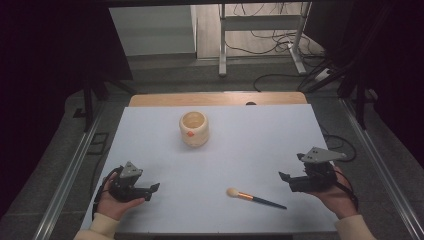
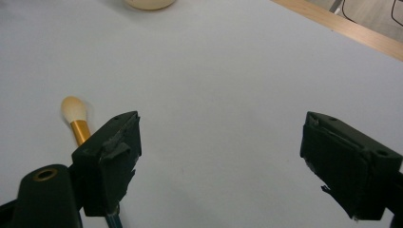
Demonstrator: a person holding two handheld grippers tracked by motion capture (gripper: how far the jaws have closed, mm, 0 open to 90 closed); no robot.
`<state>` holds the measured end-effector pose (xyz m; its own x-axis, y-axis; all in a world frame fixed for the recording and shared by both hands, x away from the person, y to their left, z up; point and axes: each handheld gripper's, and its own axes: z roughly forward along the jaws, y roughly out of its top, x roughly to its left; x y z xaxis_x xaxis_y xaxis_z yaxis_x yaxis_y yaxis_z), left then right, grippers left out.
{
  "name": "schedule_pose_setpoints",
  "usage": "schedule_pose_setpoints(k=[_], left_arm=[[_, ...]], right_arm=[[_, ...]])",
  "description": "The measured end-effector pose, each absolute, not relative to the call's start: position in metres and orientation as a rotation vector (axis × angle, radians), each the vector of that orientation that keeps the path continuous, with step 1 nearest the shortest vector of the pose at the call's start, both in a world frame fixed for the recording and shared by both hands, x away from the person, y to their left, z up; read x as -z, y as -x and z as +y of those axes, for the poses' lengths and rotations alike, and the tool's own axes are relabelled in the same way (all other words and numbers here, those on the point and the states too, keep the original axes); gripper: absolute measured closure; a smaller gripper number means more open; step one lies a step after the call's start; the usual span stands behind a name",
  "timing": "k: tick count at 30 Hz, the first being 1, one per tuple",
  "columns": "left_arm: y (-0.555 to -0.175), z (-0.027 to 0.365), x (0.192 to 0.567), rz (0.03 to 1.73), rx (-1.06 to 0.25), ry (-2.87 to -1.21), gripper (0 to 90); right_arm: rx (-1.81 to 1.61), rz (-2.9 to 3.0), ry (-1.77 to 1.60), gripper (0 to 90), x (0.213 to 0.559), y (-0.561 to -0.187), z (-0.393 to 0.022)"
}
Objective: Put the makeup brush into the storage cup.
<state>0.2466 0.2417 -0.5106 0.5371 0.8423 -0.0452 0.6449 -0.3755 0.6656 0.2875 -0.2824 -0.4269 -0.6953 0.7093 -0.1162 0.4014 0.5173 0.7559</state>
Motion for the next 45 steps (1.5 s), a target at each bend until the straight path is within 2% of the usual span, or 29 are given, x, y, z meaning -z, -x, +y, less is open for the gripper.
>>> schedule_pose_setpoints(k=[45], left_arm=[[-0.246, 0.241, 0.511, 1.192, -0.392, -2.159, 19.0]], right_arm=[[-0.852, 2.663, -0.689, 15.8, 0.439, -0.299, -0.208]])
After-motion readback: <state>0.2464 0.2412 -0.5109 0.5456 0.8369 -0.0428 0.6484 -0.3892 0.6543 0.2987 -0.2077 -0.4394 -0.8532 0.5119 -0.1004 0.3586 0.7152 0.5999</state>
